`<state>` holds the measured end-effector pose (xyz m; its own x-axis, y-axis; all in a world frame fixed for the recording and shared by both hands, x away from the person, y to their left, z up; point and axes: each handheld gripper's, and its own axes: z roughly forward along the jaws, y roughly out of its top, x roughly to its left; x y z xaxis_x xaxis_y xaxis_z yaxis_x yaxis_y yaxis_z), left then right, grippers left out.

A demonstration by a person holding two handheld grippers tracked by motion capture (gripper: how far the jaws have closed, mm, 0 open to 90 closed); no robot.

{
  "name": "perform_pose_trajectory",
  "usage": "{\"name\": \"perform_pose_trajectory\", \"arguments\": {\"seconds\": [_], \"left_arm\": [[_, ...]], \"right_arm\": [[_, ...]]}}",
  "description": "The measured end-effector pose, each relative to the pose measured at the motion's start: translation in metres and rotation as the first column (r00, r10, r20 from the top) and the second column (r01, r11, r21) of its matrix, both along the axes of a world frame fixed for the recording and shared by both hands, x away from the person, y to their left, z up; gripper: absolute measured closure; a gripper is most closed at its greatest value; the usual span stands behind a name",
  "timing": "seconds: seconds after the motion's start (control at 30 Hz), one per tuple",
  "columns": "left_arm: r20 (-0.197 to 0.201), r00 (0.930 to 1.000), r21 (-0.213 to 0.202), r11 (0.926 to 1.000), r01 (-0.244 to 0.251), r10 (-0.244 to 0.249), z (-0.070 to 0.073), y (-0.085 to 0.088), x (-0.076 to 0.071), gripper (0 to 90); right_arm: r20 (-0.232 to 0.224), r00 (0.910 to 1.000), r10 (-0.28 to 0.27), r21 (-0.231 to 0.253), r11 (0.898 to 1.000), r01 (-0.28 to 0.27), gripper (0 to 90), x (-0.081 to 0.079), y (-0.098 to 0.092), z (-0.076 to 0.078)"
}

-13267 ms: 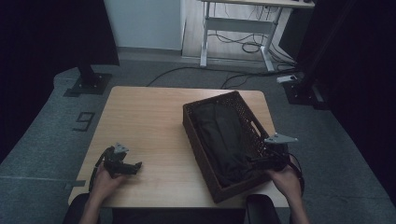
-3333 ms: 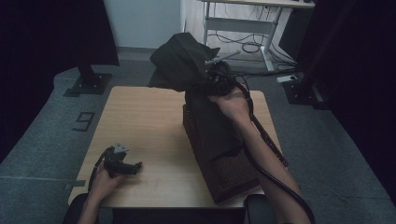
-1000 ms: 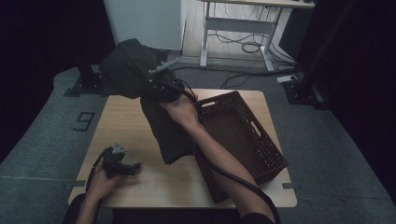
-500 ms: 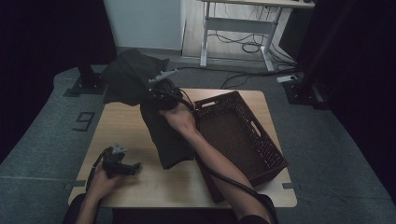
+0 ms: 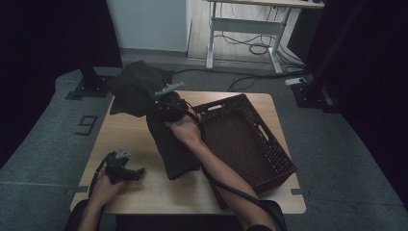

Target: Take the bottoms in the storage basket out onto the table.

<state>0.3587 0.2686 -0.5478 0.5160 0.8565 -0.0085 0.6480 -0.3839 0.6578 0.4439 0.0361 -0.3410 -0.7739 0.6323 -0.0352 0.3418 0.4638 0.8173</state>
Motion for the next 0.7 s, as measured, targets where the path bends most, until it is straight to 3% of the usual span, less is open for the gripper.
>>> {"name": "perform_pose_trajectory", "arguments": {"seconds": [0.7], "left_arm": [[-0.001,1.0000,-0.001,1.0000,0.001,-0.001,0.000,0.000,0.000,0.0]], "right_arm": [[-0.046,0.9988,-0.018,-0.017,1.000,0.017,62.3,0.003,0.000,-0.046]]}}
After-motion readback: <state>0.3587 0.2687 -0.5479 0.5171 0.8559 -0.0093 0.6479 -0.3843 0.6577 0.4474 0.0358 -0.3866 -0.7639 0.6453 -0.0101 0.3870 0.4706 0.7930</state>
